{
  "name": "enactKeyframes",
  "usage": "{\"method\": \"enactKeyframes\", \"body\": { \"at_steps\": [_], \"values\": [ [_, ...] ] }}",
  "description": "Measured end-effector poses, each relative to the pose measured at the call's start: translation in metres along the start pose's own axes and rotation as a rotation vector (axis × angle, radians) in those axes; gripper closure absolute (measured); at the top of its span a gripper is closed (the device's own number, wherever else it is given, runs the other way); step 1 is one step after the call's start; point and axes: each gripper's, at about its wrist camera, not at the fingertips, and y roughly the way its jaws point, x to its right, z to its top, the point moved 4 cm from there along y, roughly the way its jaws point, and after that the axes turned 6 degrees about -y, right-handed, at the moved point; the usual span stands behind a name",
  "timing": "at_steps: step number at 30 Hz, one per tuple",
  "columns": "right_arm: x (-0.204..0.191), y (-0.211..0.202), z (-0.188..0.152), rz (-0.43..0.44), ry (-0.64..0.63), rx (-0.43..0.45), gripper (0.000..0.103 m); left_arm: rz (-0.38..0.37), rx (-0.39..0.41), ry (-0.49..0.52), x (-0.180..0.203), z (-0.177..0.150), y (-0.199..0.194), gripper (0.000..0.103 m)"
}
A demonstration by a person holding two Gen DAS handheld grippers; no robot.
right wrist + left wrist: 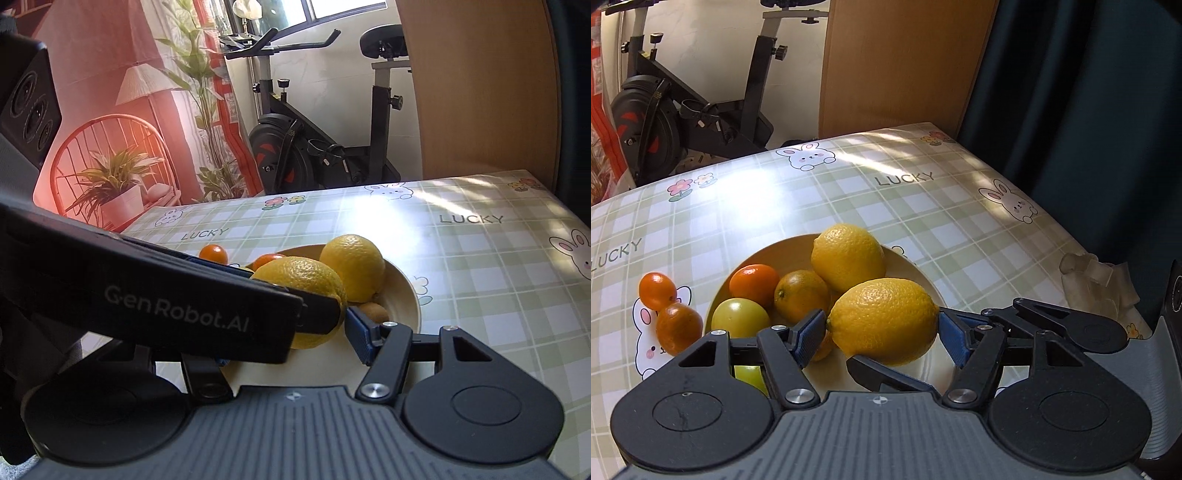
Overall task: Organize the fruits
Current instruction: 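Carry the lemon in the left tool over the plate, then lower the lemon onto the plate and open the left tool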
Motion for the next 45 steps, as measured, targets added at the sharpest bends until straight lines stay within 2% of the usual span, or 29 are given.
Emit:
{"method": "enactKeyframes", "body": {
  "at_steps": [8,23,34,38,45],
  "values": [
    [0.023,0.017,-0.01,0.01,0.037,-0.044,0.041,0.023,-0.03,-0.01,-0.005,0.001,0.022,0.033],
    [0.019,0.038,-0.004,-0.002,-0.02,-0.08,0.041,0.039,-0.013,-0.041,-0.011,0.007,0.027,0.033],
    [0.016,0.033,0.001,-0.039,-0.021,-0.079,0.04,0.048,0.039,-0.062,-0.016,0.008,0.006,0.032],
    [0.015,0.028,0.003,-0.052,-0.027,-0.075,0.04,0.05,0.063,-0.101,-0.021,0.004,-0.007,0.032],
    [0.011,0.019,0.004,-0.063,-0.019,-0.06,0.04,0.089,0.11,-0.122,-0.028,-0.001,-0.03,0.032]
  ]
}}
